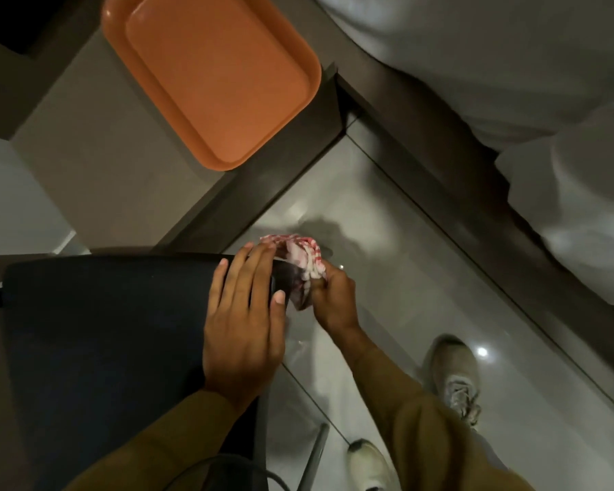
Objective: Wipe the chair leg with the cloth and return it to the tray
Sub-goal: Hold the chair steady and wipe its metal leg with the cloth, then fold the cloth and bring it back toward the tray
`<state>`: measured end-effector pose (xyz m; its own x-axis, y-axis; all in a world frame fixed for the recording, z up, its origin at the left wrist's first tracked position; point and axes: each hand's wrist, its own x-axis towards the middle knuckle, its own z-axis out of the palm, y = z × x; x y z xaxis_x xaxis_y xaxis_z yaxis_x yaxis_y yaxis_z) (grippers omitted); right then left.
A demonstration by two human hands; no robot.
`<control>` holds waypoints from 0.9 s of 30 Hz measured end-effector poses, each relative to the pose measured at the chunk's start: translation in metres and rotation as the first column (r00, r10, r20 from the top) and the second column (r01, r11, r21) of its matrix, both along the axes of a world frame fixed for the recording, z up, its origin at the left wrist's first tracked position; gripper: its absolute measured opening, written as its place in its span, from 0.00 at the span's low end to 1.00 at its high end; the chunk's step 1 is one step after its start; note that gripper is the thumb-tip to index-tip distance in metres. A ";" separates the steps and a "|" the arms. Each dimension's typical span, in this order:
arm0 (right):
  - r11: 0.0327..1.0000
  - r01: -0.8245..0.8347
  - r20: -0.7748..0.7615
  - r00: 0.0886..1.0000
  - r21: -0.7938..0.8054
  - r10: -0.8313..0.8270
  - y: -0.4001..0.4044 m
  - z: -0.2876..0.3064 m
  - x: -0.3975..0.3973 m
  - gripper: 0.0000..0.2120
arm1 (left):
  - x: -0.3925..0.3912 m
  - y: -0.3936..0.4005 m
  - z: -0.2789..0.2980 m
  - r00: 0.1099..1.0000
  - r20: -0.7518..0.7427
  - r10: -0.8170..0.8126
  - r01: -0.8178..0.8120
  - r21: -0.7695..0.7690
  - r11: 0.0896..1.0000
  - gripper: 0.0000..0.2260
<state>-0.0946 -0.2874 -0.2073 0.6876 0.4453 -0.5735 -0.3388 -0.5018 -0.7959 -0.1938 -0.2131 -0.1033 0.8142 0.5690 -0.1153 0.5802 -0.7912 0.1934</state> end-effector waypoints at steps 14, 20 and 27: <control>0.989 0.103 -0.269 0.961 0.109 -0.070 -0.010 0.052 0.005 0.13 | 0.000 0.003 0.005 0.998 -0.066 -0.013 0.011 -0.040 0.999 0.27; 0.995 -0.005 -0.407 0.912 0.104 0.047 -0.022 0.101 0.034 0.15 | 0.011 0.005 0.020 0.983 -0.183 -0.011 -0.013 -0.130 0.991 0.30; 0.972 -0.097 -0.663 0.717 0.212 0.216 -0.048 0.155 0.088 0.16 | 0.049 0.009 0.055 0.817 -0.227 0.529 -0.523 -0.679 0.515 0.26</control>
